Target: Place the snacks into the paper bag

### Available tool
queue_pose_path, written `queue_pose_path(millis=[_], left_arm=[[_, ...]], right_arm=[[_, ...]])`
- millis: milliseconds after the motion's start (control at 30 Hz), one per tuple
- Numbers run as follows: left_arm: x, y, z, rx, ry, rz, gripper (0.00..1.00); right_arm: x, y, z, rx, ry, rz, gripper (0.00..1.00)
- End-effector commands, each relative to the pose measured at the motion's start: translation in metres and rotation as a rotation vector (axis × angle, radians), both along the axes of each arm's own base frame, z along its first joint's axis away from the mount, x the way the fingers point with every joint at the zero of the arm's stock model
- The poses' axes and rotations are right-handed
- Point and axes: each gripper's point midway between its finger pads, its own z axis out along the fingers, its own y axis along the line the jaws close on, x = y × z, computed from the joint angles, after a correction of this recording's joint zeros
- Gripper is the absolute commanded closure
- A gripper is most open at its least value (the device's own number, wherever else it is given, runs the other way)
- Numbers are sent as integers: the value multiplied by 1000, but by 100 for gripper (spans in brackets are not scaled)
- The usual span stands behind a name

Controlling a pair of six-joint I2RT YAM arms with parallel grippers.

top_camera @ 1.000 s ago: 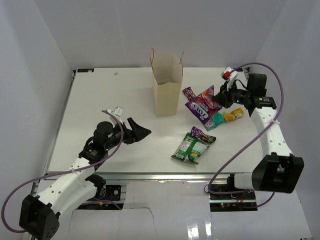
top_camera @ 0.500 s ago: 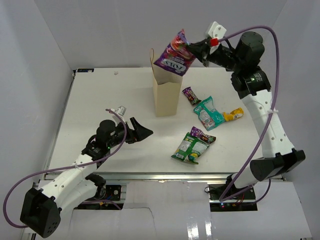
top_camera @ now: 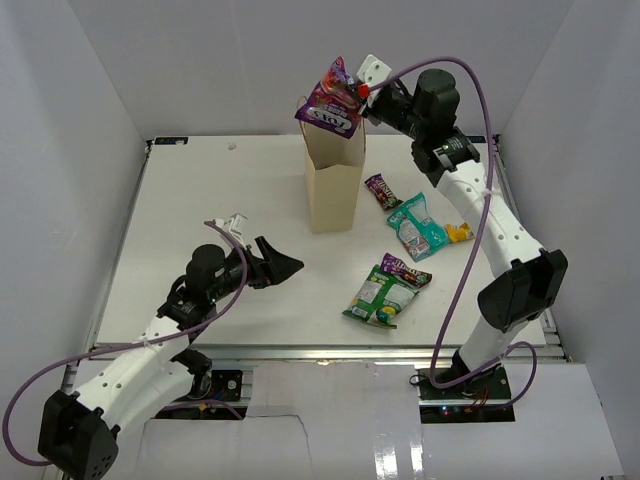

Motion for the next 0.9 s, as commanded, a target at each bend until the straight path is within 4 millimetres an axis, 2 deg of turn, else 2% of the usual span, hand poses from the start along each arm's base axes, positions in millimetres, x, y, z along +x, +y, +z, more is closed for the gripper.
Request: queue_pose_path(millis=[0, 67, 167, 267, 300, 367, 600, 700, 767, 833, 867], left_arm=[[0, -2, 0, 8, -6, -8, 4], [-1, -4, -1, 11, -15, -29, 4], [0, -9, 0, 18, -29, -60, 3], [4, -13, 1, 25, -34, -82, 3], [3, -16, 3, 21, -41, -97, 3], [4, -17, -1, 30, -32, -105, 3], [8, -24, 0, 42, -42, -132, 3], [11, -28, 2, 57, -55, -142, 3], [13, -32, 6, 61, -67, -154, 3], [16, -39, 8, 77, -78, -171, 3], [17, -41, 8, 83, -79, -177, 3]], right_arm=[[-25, -19, 69, 76, -225, -44, 92], [-30, -19, 56, 44, -225, -34, 92], [-29, -24, 43, 19, -218, -61, 92], [-33, -30, 41, 17, -221, -73, 92], [-32, -30, 30, 6, -206, -72, 92], [-35, -28, 24, -13, -210, -58, 92], [-20, -22, -8, -96, -194, -67, 92], [-14, -16, -25, -161, -176, -59, 84], [-16, -8, -31, -179, -175, -40, 67], [-21, -3, -31, -181, -171, -22, 43], [-25, -1, -29, -175, -168, -5, 39]])
